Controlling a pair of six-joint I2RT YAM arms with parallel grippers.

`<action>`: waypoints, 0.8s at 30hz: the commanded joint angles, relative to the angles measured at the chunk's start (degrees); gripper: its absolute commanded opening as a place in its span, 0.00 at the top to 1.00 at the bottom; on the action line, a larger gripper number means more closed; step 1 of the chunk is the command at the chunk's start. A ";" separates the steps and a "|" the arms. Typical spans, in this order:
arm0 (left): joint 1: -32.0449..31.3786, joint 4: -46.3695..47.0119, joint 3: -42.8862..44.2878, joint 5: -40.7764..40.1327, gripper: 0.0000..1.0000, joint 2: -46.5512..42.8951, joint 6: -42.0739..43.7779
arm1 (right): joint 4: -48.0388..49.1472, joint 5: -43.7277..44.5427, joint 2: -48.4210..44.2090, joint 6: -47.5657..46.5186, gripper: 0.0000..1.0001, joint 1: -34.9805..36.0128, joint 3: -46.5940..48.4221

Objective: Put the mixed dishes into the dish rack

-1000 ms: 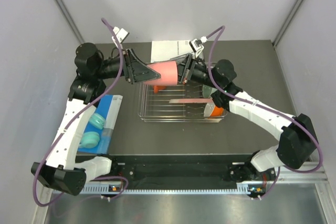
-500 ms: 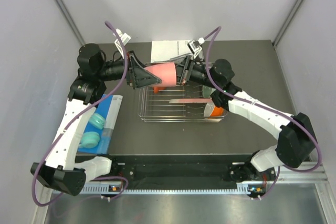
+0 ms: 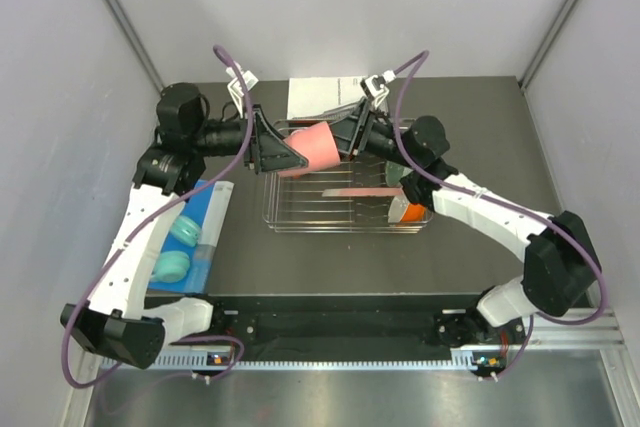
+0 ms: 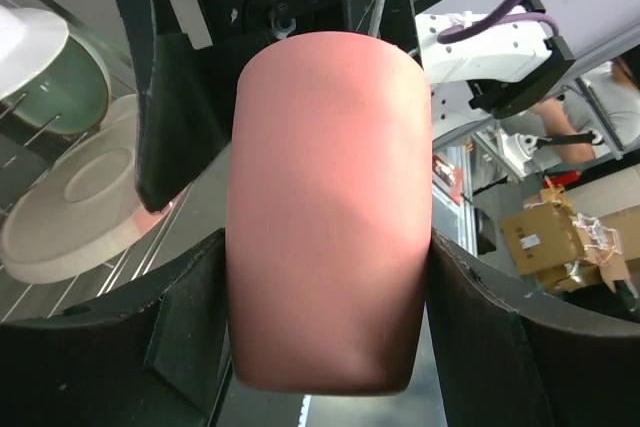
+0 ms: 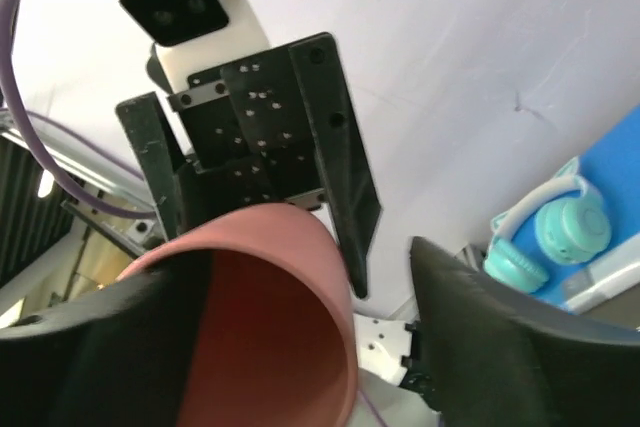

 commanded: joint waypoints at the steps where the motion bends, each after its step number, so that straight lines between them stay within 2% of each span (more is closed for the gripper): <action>1: 1.42 -1.86 5.56 0.10 1.00 0.61 0.95 | 4.17 0.07 -5.36 0.21 0.07 -3.24 -1.85; 2: 2.04 -2.04 6.45 0.36 1.00 0.52 0.86 | 3.38 -0.46 -7.02 -0.31 0.00 -4.04 -3.95; 7: 6.69 -6.32 11.46 0.28 1.00 0.61 4.28 | -9.44 -2.48 -13.36 -4.79 0.00 -11.06 -9.76; 9: 7.67 -8.18 12.17 -1.12 1.00 0.78 7.62 | -12.35 -3.36 -16.35 -6.64 0.00 -13.87 -12.93; 10: 7.67 -14.89 14.09 -2.44 1.00 1.57 10.59 | -17.32 -3.10 -17.57 -7.69 0.00 -14.58 -13.63; 11: 7.58 -18.09 15.33 -3.75 1.00 2.18 17.23 | -19.64 -2.49 -19.94 -10.05 0.00 -15.55 -14.68; 12: 7.67 -22.65 17.95 -7.51 1.00 2.97 21.48 | -22.88 -1.88 -21.35 -11.73 0.00 -17.21 -14.78; 13: 7.23 -31.13 19.28 -9.55 1.00 4.81 26.13 | -26.57 -1.61 -22.93 -12.79 0.00 -18.10 -14.87; 14: 6.88 -35.74 20.34 -12.61 1.00 5.96 34.44 | -28.34 -1.17 -25.64 -14.19 0.00 -19.06 -14.87; 15: 6.53 -39.35 21.92 -18.21 1.00 6.93 38.18 | -30.01 -1.08 -26.89 -14.81 0.00 -20.90 -14.61; 17: 5.12 -47.60 22.02 -23.87 1.00 9.48 45.90 | -34.22 -0.73 -29.61 -16.91 0.00 -22.41 -13.30; 20: 1.70 -50.98 20.18 -33.02 1.00 10.89 50.15 | -40.37 1.46 -31.82 -20.60 0.00 -23.20 -10.31; 24: -8.64 -50.99 18.59 -43.48 1.00 11.41 51.13 | -45.74 4.54 -33.67 -23.51 0.00 -23.20 -7.84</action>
